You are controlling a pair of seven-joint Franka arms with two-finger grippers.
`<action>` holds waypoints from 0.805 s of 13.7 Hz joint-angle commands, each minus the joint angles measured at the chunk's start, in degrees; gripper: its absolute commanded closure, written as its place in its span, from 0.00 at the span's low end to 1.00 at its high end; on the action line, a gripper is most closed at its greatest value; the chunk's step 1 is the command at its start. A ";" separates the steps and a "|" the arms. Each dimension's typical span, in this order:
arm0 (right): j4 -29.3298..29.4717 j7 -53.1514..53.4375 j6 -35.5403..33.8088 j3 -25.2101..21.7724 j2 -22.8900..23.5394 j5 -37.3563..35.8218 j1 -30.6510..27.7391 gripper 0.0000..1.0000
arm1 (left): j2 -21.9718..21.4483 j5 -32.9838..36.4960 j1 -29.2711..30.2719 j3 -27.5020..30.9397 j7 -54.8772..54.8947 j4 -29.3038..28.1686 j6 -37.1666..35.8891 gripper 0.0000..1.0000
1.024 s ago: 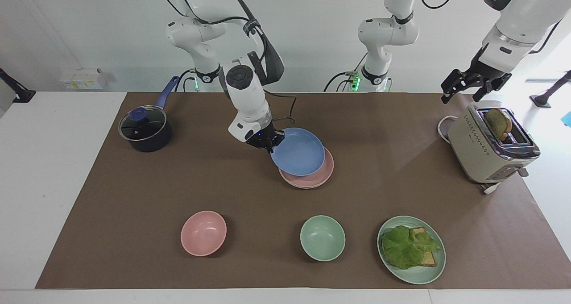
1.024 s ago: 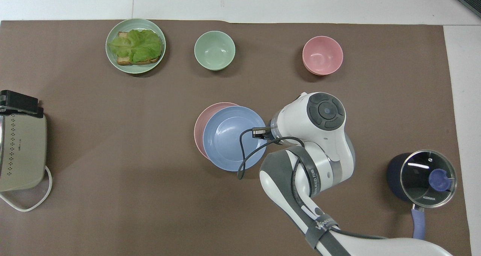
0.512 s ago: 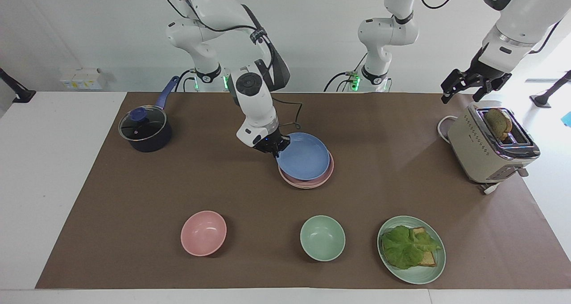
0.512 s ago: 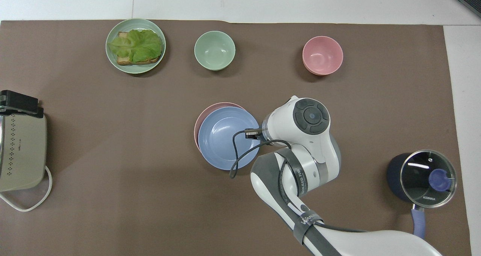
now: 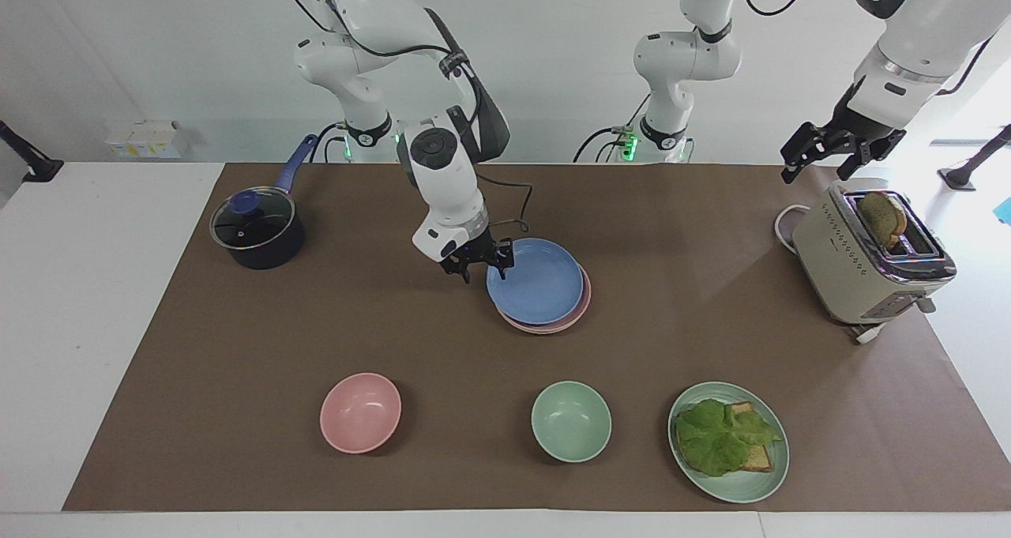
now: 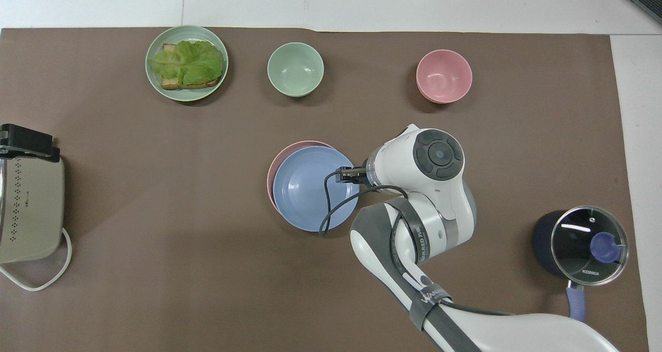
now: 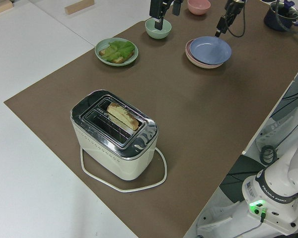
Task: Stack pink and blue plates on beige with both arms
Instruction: 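Open the right gripper and withdraw it from the stack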
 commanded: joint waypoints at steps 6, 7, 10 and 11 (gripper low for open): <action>1.42 -7.86 -9.25 0.25 -9.57 -10.96 -12.74 0.00 | -0.14 0.37 0.14 -0.08 -0.24 -0.06 -0.47 0.00; 2.12 -7.95 -11.62 0.25 -10.54 -10.96 -13.97 0.00 | -0.23 0.37 0.14 -0.08 -0.24 -0.06 -0.47 0.00; 6.68 -8.04 -21.63 0.16 -13.27 -10.88 -18.37 0.00 | -0.14 0.37 0.14 -0.08 -0.24 -0.06 -0.47 0.00; 8.35 -8.04 -24.36 0.16 -13.97 -10.87 -19.51 0.00 | -0.14 0.37 0.14 -0.08 -0.24 -0.06 -0.47 0.00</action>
